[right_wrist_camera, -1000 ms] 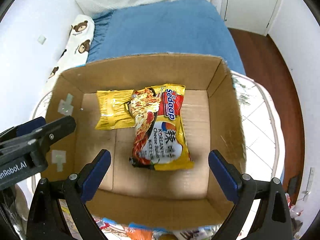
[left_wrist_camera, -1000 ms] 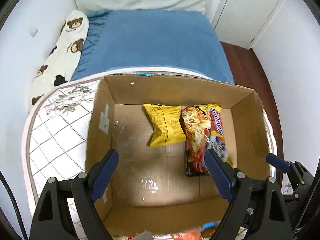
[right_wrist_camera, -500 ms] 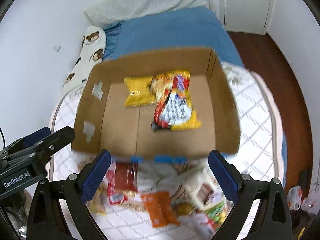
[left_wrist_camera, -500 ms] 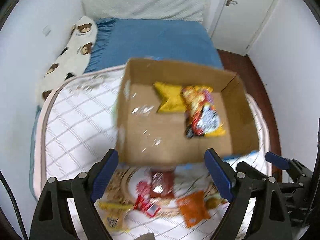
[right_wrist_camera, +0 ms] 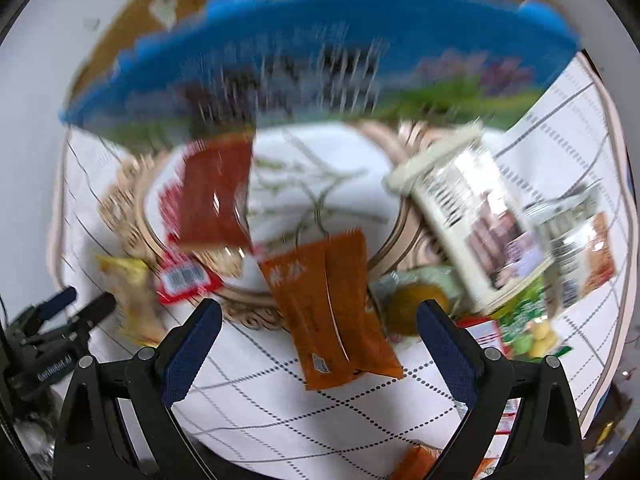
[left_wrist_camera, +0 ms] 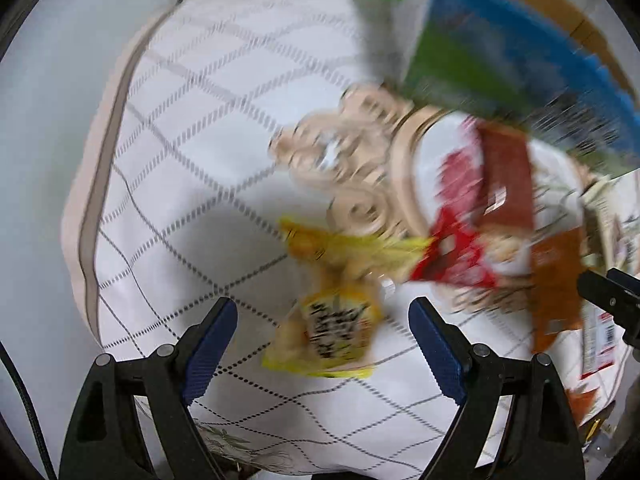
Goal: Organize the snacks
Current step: 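Grasp the yellow egg-cake packet with the left tool while the right tool grasps the orange packet, then carry both packets into the cardboard box and release them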
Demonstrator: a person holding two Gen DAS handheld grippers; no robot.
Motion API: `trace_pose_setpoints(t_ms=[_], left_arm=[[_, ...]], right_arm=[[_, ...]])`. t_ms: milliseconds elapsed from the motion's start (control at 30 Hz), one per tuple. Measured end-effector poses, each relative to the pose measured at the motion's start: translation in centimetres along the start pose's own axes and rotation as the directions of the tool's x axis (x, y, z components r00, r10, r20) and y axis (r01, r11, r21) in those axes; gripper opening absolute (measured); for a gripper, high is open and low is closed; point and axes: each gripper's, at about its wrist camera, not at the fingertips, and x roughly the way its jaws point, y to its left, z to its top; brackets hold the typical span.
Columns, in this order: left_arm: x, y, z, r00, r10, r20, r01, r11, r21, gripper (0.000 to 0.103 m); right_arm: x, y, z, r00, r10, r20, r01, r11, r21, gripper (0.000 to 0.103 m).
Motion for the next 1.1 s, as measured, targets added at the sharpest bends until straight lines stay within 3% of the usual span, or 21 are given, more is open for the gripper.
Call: trace_pose_setpoints(t_ms=[200, 300, 333, 400, 467, 633, 767, 900, 1033, 1100], left_arm=[[3.4, 0.2, 0.2, 0.998, -0.008, -0.063, 0.008, 1.000, 0.004, 0.088], [5.0, 0.0, 0.8, 0.996, -0.017, -0.090, 0.017, 1.000, 0.004, 0.086], [5.3, -0.1, 0.9, 0.996, -0.018, -0.091, 0.018, 1.000, 0.002, 0.083], [5.5, -0.3, 0.8, 0.995, -0.040, -0.091, 0.039, 0.999, -0.014, 0.059], [5.5, -0.3, 0.5, 0.993, -0.060, -0.102, 0.055, 0.997, -0.049, 0.056], [5.9, -0.2, -2.0, 0.982, -0.124, -0.142, 0.104, 0.984, -0.143, 0.055], [7.2, -1.0, -3.4, 0.973, -0.155, -0.170, 0.130, 0.981, -0.147, 0.056], [7.9, -2.1, -3.9, 0.979, -0.115, -0.170, 0.100, 0.991, -0.092, 0.057], [7.3, -4.0, -4.5, 0.985, -0.086, -0.150, 0.074, 0.994, -0.080, 0.057], [6.7, -4.6, -4.8, 0.988, -0.070, -0.139, 0.060, 0.995, -0.078, 0.051]], right_arm=[[3.8, 1.7, -1.0, 0.996, -0.067, -0.058, 0.063, 0.996, -0.059, 0.096], [4.7, 2.0, -1.3, 0.993, -0.101, -0.062, 0.096, 0.993, -0.074, 0.084], [4.9, 2.1, -1.5, 0.991, -0.127, -0.053, 0.122, 0.989, -0.079, 0.078], [4.8, 2.1, -1.7, 0.990, -0.136, -0.034, 0.133, 0.988, -0.081, 0.068], [4.6, 1.9, -2.0, 0.992, -0.120, -0.035, 0.118, 0.990, -0.074, 0.064], [4.7, 1.6, -4.0, 0.994, -0.061, -0.090, 0.055, 0.996, -0.068, 0.063], [5.4, 1.8, -5.7, 0.991, -0.031, -0.132, 0.022, 0.997, -0.075, 0.066], [6.6, 1.2, -6.0, 0.989, -0.022, -0.146, 0.016, 0.999, -0.044, 0.070], [7.3, 1.9, -6.7, 0.990, -0.066, -0.125, 0.058, 0.996, -0.073, 0.070], [7.7, 3.3, -7.0, 0.991, -0.088, -0.100, 0.081, 0.994, -0.080, 0.067]])
